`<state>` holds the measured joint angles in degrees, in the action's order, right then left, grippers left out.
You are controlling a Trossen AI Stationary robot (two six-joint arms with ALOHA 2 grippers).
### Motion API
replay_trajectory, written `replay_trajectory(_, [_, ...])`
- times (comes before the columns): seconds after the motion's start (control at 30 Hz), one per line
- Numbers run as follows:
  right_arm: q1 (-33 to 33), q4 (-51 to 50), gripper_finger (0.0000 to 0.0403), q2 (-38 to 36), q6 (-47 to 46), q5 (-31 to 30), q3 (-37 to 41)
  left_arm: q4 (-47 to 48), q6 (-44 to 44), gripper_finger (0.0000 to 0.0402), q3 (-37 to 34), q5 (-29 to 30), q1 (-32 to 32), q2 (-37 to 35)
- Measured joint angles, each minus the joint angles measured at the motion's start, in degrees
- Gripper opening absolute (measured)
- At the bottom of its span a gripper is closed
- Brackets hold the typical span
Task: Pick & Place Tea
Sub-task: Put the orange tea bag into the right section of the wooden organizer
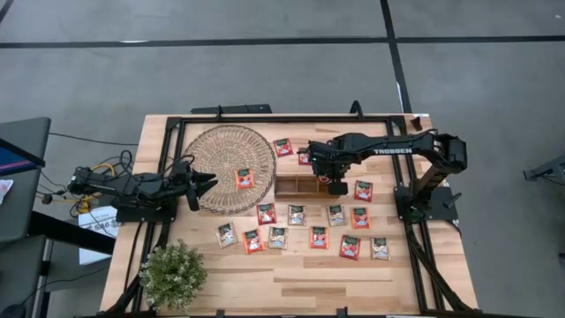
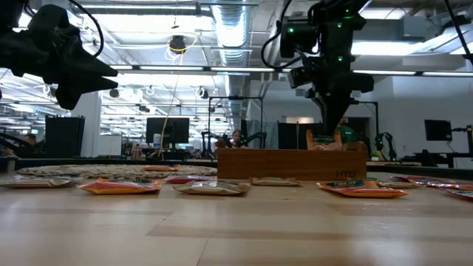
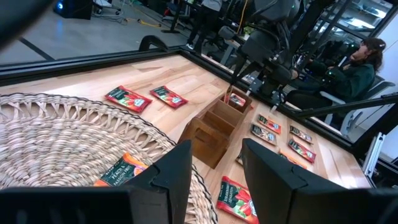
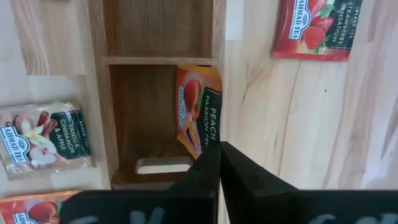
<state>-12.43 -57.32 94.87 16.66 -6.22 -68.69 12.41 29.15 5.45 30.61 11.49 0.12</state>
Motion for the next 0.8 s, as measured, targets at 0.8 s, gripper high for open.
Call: replay_trajectory(0.8, [-1.37, 1.17, 0.0011, -0.07, 2.71, 2.41, 0.00, -0.05, 0.09, 0.0133, 0.00, -0.02, -0.02, 0.00])
